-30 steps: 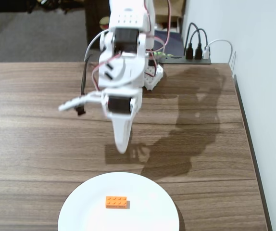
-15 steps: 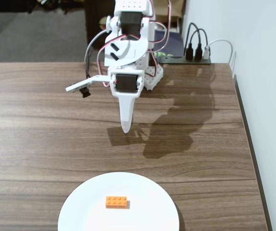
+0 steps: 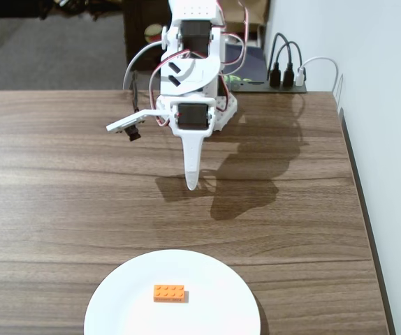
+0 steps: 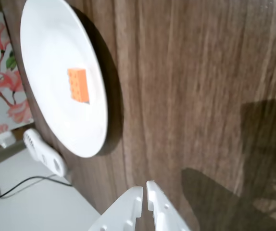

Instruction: Grasp a lego block and put it on the plate.

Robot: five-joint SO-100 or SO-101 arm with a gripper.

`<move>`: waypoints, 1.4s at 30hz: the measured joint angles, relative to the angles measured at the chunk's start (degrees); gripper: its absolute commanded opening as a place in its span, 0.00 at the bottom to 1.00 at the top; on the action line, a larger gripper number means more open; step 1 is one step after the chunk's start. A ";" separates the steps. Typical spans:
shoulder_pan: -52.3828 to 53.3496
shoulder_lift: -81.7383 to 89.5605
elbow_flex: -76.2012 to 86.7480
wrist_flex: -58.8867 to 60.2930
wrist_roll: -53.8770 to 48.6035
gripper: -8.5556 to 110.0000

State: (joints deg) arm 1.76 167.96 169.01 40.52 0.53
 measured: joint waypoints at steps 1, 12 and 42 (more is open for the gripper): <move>0.00 1.05 0.26 0.00 0.00 0.08; -0.26 7.56 1.05 7.82 -1.85 0.08; 1.67 20.48 1.05 31.64 -3.96 0.08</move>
State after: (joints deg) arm 3.43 188.44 170.07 72.16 -3.43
